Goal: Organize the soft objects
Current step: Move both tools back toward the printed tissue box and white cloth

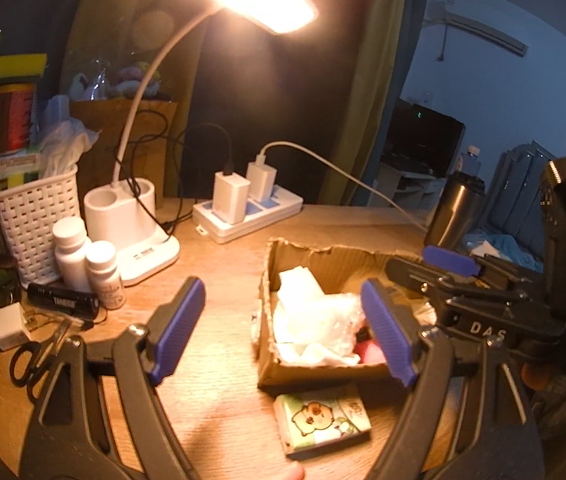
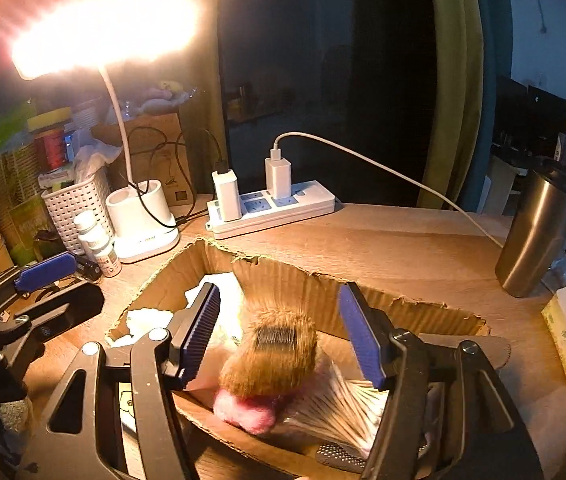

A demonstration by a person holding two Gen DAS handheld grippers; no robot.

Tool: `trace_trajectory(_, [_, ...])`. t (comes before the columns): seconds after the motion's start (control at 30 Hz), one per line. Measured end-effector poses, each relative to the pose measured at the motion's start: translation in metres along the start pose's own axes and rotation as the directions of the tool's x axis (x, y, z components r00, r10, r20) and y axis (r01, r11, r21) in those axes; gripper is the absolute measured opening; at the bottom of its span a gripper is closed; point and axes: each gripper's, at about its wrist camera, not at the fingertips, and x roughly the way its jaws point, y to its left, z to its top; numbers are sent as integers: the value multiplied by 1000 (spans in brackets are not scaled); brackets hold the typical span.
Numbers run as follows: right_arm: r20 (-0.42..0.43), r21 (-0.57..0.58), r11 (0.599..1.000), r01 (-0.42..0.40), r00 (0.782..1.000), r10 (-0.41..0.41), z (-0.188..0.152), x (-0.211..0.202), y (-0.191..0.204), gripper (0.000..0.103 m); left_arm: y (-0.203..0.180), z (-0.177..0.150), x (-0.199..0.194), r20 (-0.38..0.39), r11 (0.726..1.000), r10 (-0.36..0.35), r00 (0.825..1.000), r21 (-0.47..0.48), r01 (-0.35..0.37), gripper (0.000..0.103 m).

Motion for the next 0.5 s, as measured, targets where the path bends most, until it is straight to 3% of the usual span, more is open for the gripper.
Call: trace_trajectory(0.5, [37, -4, 1000, 10, 999, -9, -12, -40, 0, 65, -13, -4, -20, 28, 999, 22, 999, 38, -23, 82])
